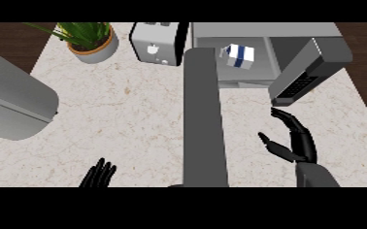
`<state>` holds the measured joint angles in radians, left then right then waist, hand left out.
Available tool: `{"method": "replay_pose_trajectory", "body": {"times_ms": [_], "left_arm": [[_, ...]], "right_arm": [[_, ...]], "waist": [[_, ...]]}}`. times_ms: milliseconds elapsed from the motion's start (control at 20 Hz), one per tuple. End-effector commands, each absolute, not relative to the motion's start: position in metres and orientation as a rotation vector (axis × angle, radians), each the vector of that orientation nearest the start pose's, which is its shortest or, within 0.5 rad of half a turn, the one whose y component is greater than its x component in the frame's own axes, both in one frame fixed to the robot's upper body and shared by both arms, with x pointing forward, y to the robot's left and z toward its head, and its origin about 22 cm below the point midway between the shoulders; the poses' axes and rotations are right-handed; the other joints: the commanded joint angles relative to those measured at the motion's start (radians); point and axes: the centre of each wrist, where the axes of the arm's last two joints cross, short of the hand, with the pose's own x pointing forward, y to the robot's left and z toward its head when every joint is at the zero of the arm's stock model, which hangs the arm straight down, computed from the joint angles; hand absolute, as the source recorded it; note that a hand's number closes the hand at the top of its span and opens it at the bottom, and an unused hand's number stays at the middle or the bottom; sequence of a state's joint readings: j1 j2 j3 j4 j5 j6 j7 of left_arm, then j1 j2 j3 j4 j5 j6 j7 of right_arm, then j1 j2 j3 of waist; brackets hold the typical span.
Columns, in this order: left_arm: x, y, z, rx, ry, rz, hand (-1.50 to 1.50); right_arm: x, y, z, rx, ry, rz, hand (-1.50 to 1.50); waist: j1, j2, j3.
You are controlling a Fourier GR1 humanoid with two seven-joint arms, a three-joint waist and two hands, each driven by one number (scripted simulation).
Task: Pick up the milk, place it into the microwave and close the microwave
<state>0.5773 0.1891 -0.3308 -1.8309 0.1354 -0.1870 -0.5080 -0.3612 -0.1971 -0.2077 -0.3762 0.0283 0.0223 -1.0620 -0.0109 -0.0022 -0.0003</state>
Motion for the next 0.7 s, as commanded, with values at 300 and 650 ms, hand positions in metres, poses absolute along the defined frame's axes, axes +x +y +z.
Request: {"method": "replay_pose_trajectory", "body": {"times_ms": [300, 650], "left_arm": [[0.144, 0.202, -0.035, -0.396, -1.737, -0.372, 1.50], [0.162, 0.142, -0.039, -0.362, -1.718, -0.340, 1.50]], "right_arm": [[0.198, -0.382, -0.139, -0.185, -1.834, -0.052, -1.50], [0.169, -0.440, -0.119, -0.227, -1.836, -0.093, -1.50]], "waist": [[-0.005, 0.000, -0.001], [0.006, 0.002, 0.001]]}}
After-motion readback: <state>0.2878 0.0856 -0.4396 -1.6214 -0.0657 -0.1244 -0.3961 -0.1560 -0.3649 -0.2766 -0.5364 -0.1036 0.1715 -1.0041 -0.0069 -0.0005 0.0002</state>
